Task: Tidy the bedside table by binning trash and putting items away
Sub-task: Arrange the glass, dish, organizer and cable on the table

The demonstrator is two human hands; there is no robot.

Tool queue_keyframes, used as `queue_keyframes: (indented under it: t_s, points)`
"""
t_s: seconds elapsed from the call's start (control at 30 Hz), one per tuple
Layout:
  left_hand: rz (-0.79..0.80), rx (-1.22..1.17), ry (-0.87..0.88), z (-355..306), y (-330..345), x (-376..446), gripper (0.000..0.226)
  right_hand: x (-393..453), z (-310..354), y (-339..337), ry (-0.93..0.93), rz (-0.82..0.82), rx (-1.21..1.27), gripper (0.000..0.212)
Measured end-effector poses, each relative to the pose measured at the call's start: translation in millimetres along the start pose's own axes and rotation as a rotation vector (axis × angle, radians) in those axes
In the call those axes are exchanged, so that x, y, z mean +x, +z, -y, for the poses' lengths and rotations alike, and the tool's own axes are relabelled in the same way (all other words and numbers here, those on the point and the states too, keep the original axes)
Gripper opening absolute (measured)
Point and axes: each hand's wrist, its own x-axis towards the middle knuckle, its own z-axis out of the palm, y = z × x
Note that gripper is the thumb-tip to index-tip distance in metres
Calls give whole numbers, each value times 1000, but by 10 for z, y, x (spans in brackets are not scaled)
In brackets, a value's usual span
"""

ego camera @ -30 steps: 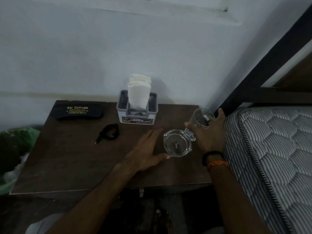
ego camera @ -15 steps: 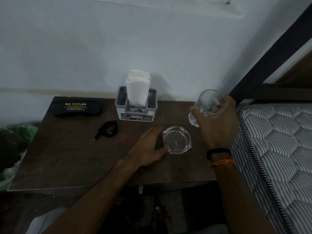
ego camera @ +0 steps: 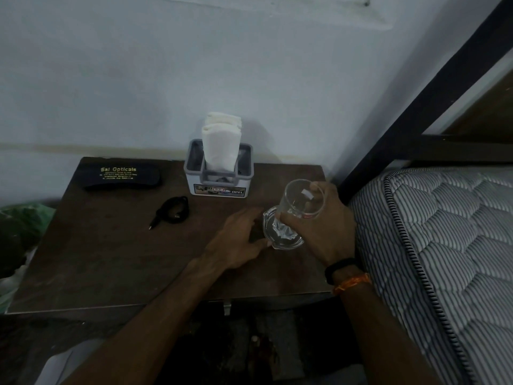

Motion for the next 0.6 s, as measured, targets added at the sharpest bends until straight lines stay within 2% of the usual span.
queue_keyframes:
  t_s: [0.27, 0.43, 0.5, 0.6]
  points:
    - [23, -15, 24, -4, -28, -16, 53, -23, -90, 86, -36, 35, 7, 78]
    - [38, 22, 26, 58, -30, -12, 57, -36, -75, 80, -25, 51, 21, 80]
    - [56, 102, 8, 117, -25, -9, 66, -49, -111, 82, -4, 75, 50, 92]
    - [95, 185, -34, 194, -30, -3, 81, -107, -233, 115, 129, 146, 127, 126]
